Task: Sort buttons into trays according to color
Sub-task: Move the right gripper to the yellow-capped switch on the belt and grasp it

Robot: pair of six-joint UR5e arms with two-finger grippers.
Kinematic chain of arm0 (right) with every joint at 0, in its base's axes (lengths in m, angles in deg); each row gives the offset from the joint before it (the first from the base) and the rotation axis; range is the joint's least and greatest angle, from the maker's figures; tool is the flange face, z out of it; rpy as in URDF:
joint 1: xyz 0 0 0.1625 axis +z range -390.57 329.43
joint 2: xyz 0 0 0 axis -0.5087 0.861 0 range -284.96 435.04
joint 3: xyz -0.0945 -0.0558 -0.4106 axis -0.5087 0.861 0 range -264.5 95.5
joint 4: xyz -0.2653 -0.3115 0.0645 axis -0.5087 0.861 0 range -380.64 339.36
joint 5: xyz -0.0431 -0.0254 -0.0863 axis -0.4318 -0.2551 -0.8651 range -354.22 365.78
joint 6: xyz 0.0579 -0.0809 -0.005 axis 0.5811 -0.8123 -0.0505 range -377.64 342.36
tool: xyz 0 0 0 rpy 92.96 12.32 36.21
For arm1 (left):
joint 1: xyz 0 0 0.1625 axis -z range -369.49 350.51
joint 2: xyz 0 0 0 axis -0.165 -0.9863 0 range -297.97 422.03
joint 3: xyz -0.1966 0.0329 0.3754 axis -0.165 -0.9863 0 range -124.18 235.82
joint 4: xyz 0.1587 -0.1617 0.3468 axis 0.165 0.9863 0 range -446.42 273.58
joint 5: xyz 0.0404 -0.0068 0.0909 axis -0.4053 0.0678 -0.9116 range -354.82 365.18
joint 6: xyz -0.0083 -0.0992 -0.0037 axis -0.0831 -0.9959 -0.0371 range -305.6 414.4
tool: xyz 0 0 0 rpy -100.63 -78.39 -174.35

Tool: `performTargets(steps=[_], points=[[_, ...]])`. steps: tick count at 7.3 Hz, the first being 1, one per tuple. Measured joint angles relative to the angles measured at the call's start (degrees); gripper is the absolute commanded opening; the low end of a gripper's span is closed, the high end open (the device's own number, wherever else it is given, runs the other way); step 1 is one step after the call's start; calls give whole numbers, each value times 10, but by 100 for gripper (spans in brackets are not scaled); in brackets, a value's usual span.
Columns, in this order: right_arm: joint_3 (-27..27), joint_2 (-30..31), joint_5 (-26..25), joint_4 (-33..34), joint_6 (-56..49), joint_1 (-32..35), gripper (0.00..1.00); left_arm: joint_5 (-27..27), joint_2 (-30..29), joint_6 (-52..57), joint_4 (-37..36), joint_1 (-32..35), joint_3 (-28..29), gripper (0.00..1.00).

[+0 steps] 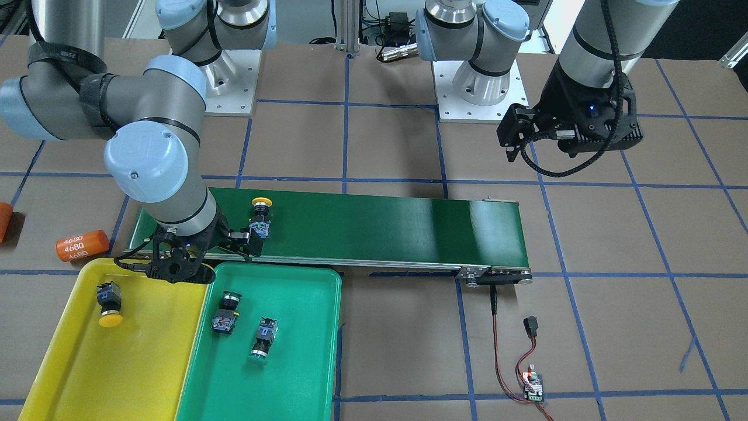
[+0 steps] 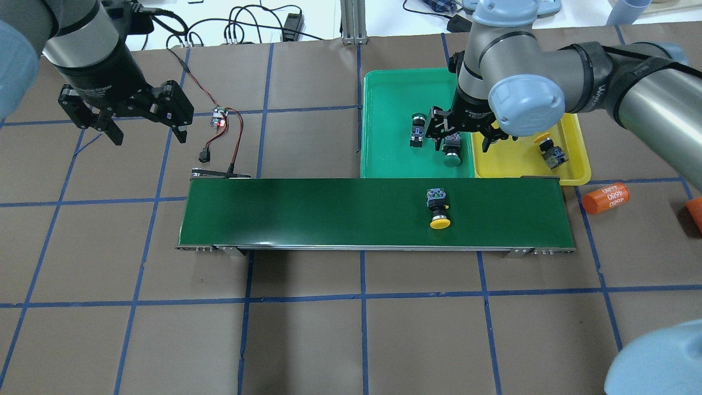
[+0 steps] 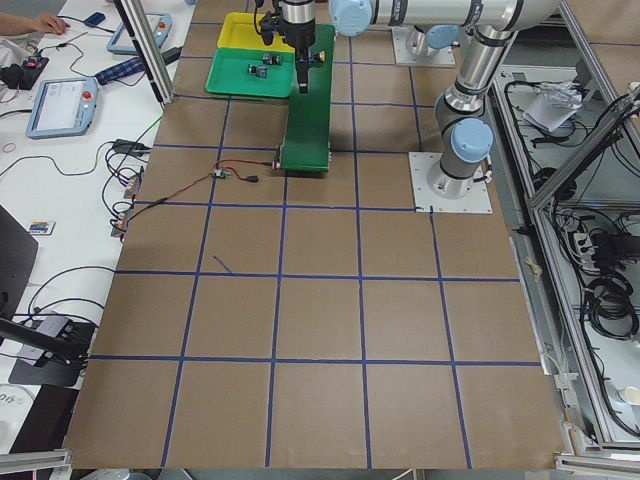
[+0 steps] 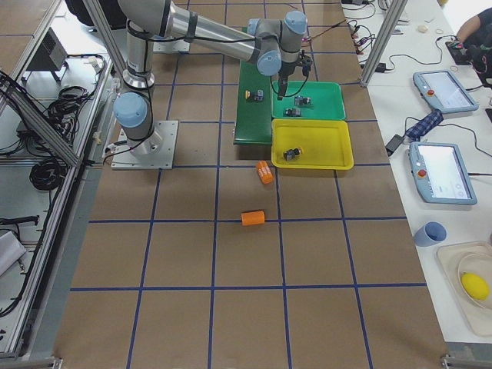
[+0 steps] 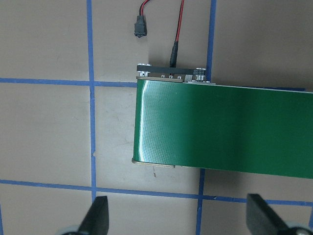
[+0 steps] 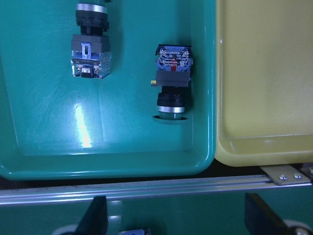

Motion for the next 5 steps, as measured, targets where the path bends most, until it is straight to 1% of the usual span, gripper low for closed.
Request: performTargets(steps=[2,3,4,5], points=[[-1,0,0,-1,0,-1,100,3,-5,-13,1,0,1,100],[-6,1,1,-3,2,0,97,6,-5,-26,1,0,2,100],[-28,9,2,-3,3,1,98,8,-6,-34,1,0,2,100],[-70,28,2,9,3,1,98,9,-5,-35,1,-1,3,100]])
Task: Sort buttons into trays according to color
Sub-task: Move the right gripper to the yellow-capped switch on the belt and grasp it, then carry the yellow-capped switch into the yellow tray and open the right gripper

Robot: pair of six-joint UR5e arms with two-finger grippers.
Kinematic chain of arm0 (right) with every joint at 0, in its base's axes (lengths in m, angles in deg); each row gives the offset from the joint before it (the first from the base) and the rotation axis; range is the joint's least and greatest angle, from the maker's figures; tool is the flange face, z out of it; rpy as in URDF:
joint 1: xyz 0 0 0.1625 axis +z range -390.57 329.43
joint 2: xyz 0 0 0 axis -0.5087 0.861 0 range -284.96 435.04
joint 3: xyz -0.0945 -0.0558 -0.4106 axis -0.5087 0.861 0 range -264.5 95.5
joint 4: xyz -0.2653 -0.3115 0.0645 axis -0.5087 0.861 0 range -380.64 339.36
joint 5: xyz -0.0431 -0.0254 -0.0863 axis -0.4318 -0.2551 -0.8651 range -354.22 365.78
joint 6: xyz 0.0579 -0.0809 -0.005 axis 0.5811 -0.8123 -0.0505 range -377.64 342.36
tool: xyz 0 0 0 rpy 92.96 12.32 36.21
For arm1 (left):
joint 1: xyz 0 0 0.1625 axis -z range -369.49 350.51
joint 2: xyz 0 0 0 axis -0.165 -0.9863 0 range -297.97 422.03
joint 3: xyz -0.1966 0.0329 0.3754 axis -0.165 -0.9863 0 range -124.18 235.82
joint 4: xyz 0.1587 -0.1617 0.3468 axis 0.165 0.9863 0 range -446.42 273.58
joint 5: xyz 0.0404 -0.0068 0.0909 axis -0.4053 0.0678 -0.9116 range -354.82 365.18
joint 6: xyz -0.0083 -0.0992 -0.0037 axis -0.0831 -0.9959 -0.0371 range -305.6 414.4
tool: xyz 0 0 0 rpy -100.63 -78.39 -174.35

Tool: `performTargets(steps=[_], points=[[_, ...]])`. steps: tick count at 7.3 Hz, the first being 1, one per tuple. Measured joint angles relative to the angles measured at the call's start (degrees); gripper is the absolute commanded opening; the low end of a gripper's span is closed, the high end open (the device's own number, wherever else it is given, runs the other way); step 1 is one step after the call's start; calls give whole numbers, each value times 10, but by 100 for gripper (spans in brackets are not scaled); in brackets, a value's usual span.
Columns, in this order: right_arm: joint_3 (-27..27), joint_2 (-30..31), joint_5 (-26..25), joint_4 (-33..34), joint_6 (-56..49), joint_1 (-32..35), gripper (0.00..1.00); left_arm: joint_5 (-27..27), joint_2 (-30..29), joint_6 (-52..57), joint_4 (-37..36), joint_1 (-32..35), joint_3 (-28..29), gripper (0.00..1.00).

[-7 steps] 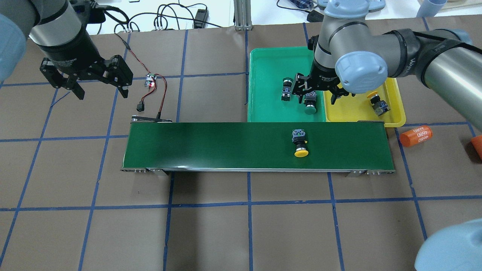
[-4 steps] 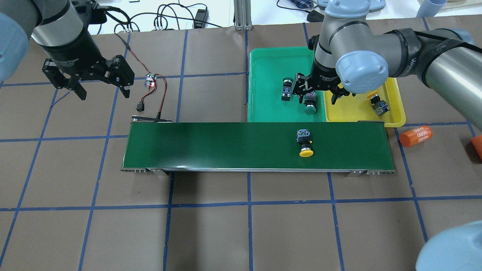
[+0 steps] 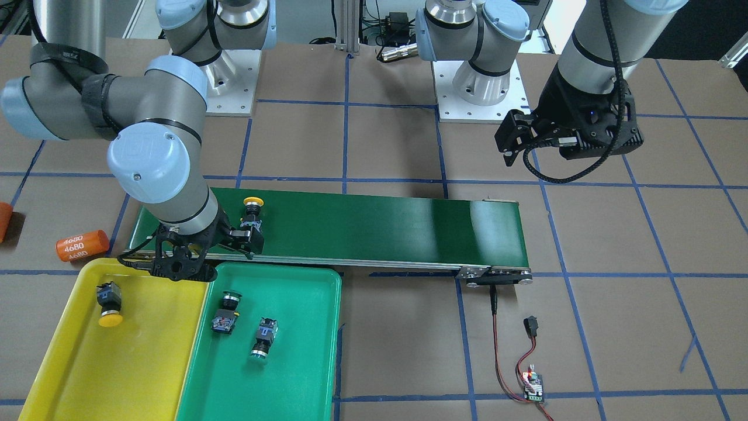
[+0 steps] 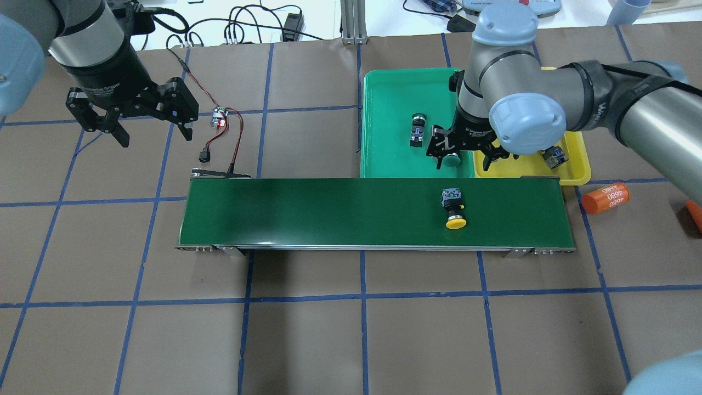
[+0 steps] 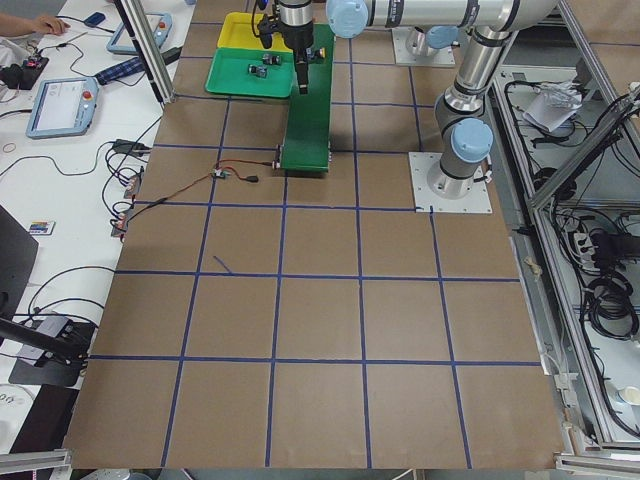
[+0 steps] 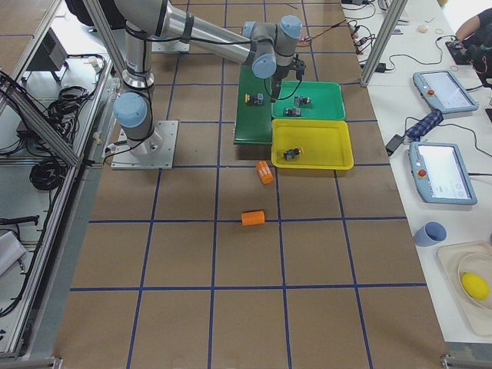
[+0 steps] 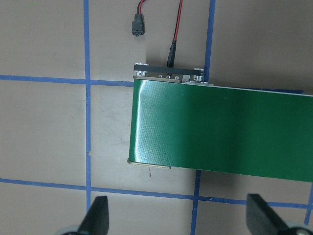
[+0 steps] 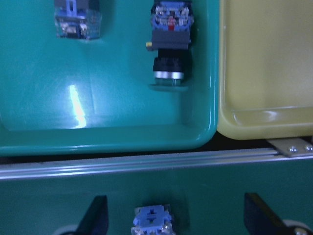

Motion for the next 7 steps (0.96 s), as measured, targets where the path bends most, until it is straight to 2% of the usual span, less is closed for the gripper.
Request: performTargets(steps=[1,2,3,4,5,7], points=[[-43,17,0,25,0,0,98,1,2,1,0,0,0,100],[-71,25,1,45,0,0,86,1,3,2,0,0,0,100],[-85,28,1,54,0,0,35,1,5,3,1,0,-2,100],[-90,29,0,58,-4,0,9,1,6,3,1,-1,-2,100],[-91,29,-1,59,-8,0,5,3,6,3,1,-1,-2,100],[-83,30,-6,61,-15,-6,6,18,8,3,1,-1,-3,100]])
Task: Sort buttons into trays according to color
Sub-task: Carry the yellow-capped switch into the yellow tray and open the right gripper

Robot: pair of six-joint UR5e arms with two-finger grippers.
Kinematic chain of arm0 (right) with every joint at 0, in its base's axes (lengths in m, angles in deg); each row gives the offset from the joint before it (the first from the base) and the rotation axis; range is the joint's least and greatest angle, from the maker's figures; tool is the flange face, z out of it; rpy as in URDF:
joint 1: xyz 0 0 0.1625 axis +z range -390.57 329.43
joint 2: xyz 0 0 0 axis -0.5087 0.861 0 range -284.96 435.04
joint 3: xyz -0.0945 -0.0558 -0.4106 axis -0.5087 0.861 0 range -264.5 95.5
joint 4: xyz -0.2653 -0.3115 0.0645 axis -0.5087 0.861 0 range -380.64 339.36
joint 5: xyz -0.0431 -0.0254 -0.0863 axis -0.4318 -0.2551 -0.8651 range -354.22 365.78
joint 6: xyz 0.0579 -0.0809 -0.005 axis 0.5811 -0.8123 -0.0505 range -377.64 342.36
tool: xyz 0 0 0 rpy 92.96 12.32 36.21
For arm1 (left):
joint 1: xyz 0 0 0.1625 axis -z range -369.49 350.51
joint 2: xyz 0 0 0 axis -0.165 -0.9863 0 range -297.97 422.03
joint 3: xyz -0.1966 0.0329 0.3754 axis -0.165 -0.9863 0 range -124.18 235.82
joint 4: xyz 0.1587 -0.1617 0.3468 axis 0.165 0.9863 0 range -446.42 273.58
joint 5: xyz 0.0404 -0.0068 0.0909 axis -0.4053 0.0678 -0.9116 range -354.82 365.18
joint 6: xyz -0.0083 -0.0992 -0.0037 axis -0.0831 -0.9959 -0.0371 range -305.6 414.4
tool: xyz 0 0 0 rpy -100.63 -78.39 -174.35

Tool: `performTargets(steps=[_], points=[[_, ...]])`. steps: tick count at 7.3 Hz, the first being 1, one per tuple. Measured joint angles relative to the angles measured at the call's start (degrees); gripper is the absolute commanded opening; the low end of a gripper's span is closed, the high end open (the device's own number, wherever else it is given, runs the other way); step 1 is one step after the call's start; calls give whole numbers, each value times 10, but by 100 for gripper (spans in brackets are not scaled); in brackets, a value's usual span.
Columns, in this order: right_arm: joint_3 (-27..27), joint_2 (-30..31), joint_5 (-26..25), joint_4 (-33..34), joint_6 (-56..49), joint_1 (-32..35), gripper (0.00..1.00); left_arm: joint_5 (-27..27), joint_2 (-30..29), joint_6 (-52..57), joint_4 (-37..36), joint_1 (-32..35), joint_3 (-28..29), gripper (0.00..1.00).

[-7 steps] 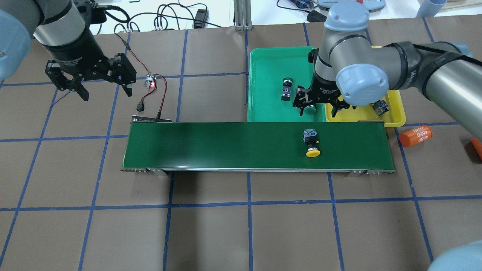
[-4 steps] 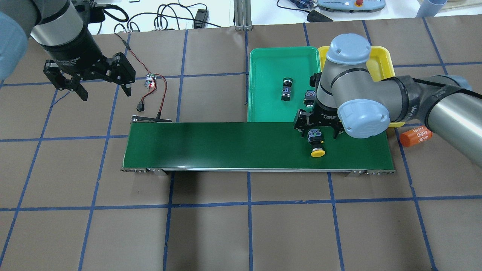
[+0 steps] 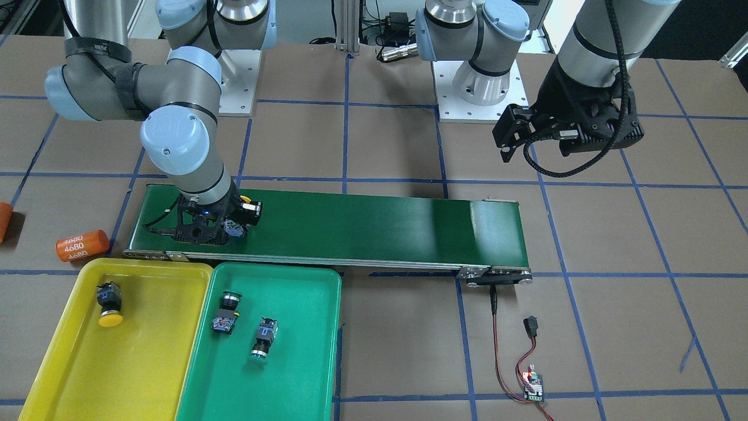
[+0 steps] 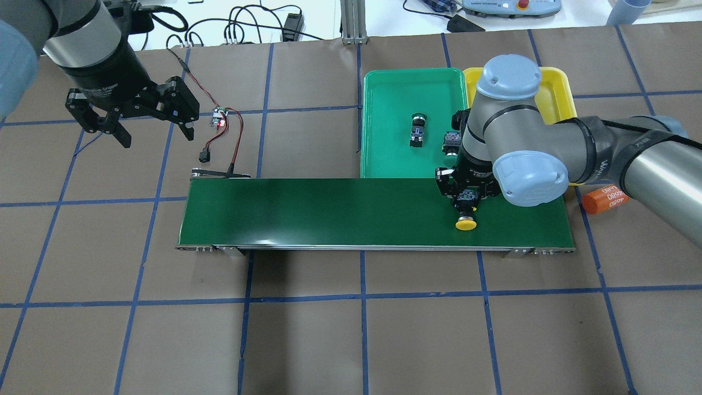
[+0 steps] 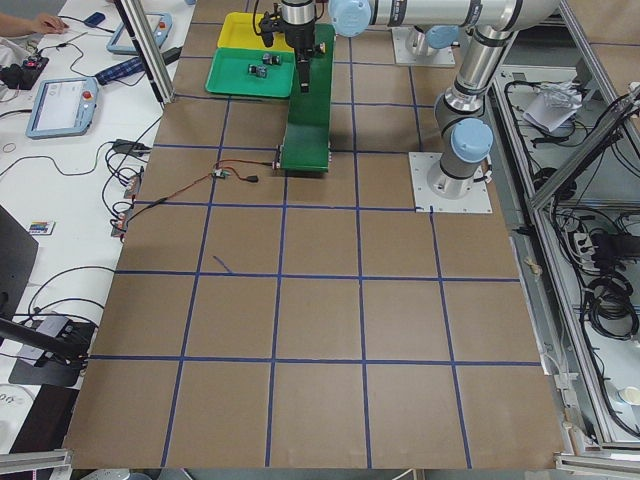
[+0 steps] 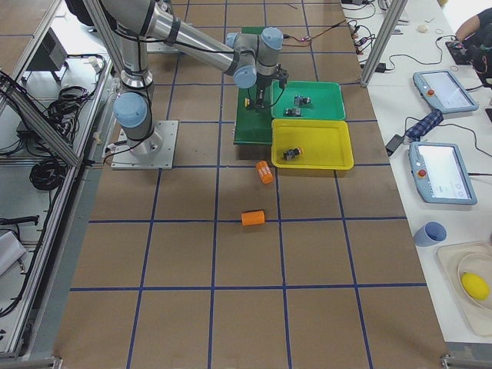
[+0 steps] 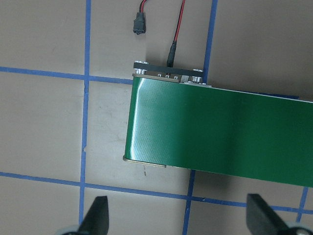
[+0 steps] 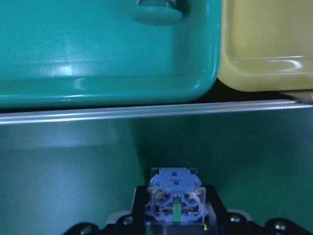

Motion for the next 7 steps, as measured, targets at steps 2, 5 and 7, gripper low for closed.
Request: performTargets(steps=[2,5,7], points=[[51,-15,-12,-1,-30,-28,14,7,1,0,0,-1,-1,100],[201,-103,-12,-40,-63,-87,83,9,1,1,-1,-3,-1,100],[244,-126,-14,-83,-65,-97,84,9,1,1,-1,-6,-1,100]])
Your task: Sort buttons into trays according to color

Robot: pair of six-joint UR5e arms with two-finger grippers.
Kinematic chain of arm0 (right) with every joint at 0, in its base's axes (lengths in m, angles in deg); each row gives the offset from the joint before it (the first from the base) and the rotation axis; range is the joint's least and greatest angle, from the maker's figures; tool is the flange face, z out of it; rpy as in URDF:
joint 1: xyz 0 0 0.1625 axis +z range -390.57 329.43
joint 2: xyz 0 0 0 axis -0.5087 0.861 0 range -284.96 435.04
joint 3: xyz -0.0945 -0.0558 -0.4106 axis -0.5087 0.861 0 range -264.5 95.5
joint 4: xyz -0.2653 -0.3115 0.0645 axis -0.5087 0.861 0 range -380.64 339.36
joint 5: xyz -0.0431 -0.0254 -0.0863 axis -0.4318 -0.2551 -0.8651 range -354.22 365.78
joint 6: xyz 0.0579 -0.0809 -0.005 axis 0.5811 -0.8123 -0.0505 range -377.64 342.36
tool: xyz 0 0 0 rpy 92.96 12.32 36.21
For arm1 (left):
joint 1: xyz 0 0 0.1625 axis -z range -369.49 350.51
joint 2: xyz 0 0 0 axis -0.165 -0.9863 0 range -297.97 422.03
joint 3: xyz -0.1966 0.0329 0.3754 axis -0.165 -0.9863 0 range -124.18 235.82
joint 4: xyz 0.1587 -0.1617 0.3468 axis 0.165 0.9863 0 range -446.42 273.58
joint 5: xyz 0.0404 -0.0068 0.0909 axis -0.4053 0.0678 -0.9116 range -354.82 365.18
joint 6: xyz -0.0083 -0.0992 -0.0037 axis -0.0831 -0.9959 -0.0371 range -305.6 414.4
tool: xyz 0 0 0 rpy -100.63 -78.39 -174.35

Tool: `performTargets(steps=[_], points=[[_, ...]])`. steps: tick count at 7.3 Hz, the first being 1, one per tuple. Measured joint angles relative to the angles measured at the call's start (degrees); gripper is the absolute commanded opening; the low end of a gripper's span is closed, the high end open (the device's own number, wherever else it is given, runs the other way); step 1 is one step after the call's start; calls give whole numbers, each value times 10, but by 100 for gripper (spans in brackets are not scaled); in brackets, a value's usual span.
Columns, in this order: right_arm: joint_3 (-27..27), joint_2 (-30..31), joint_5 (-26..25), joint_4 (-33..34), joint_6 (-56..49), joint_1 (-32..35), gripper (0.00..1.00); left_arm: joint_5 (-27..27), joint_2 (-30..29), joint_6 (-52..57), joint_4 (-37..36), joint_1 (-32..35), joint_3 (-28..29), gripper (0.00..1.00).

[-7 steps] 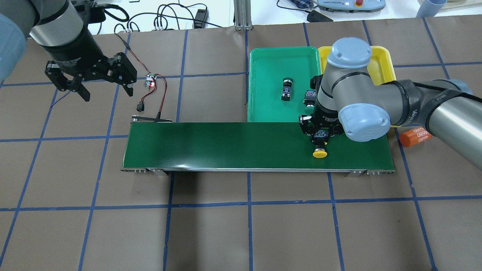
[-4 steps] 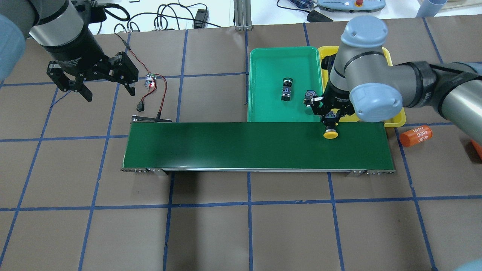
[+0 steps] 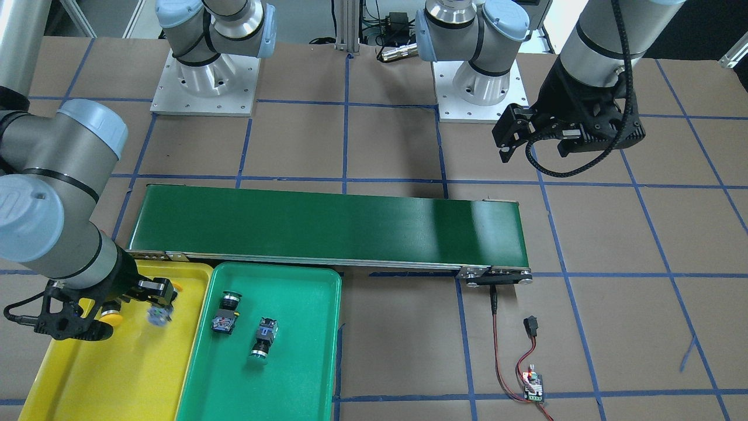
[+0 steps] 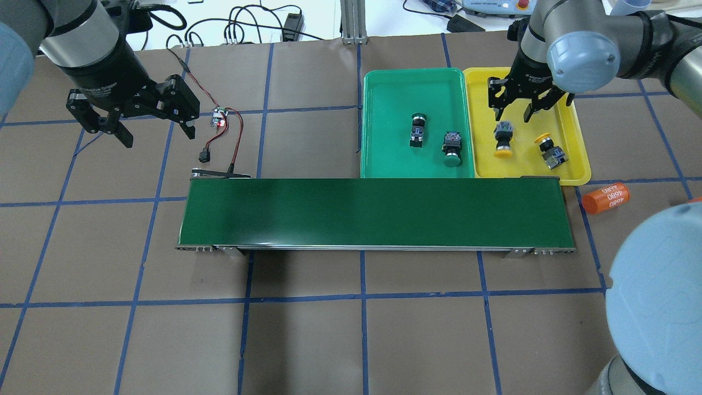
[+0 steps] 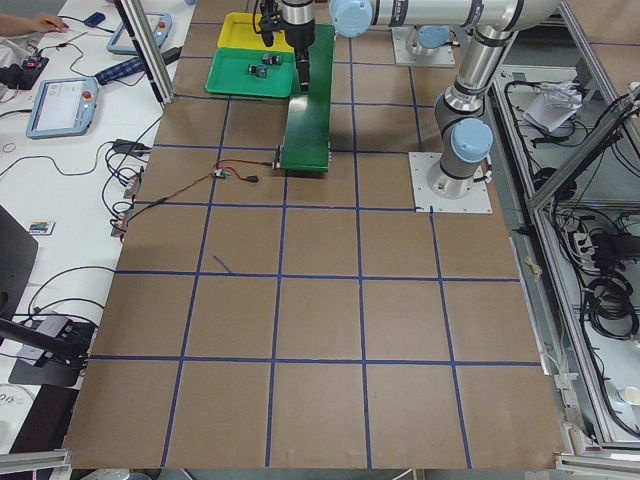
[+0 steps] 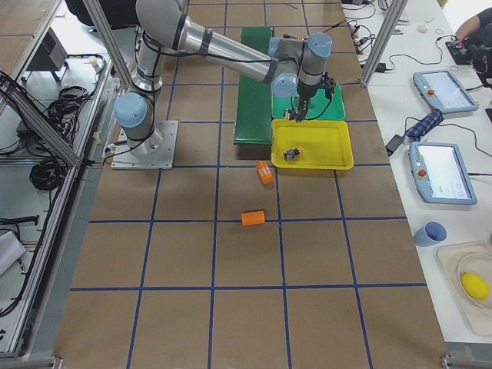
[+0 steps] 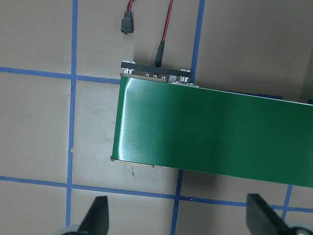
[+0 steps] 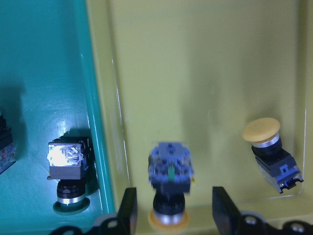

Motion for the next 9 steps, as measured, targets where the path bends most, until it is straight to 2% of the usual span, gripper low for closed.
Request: performTargets(steps=[3,9], points=[[6,9,-2,-36,-1,0,85,0,0,0,0,-2,0,100],[5,70,-1,-105,1,9,86,0,0,2,-1,-2,0,100]])
